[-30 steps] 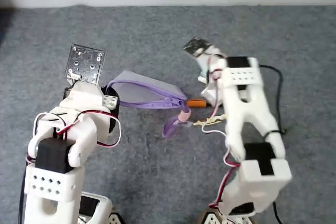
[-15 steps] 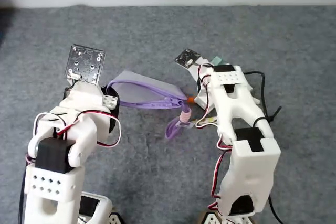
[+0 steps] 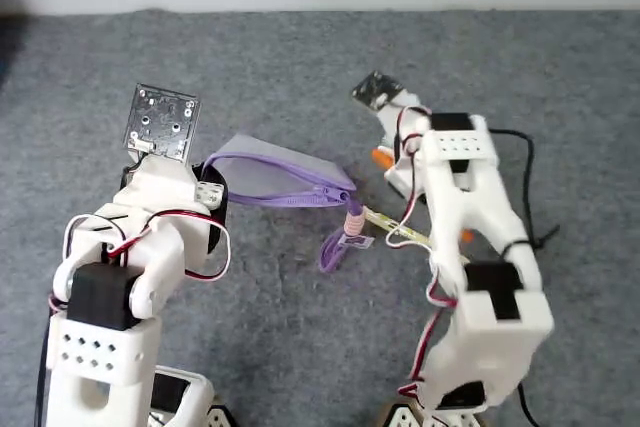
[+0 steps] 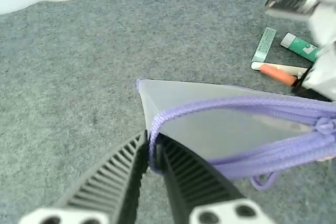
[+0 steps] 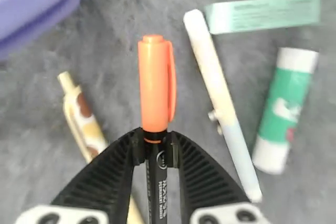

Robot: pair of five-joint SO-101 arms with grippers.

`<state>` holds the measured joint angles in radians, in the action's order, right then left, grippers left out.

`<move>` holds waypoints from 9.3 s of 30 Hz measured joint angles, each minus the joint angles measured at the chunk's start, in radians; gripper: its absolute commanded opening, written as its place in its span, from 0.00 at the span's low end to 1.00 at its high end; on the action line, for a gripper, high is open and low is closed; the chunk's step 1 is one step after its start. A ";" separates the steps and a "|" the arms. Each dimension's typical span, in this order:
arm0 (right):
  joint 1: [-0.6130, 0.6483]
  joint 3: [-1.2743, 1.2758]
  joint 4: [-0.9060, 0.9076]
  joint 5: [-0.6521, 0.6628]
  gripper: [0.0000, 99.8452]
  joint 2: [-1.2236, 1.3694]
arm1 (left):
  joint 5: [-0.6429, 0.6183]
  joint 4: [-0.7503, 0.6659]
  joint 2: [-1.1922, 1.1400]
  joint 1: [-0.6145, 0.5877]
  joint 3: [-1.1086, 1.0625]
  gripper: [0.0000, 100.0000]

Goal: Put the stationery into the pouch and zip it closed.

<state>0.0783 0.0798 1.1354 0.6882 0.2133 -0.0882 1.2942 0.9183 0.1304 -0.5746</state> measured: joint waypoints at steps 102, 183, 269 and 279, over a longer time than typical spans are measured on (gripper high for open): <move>0.230 0.577 -0.245 -0.611 0.10 -1.264 | 0.000 -0.006 0.000 0.000 -0.002 0.01; 0.114 0.049 0.437 -0.425 0.01 -0.508 | 0.000 -0.075 0.000 -0.044 -0.072 0.01; -0.061 0.117 -0.061 -0.690 0.01 -0.540 | -0.043 0.057 -0.242 -0.048 0.163 0.01; -0.058 -0.098 0.029 -0.407 0.02 -0.153 | -0.043 0.057 -0.242 -0.048 0.163 0.01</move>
<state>0.0199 -0.0184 1.1646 0.2816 0.0598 -0.1312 1.3510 0.6759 0.0829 -0.4120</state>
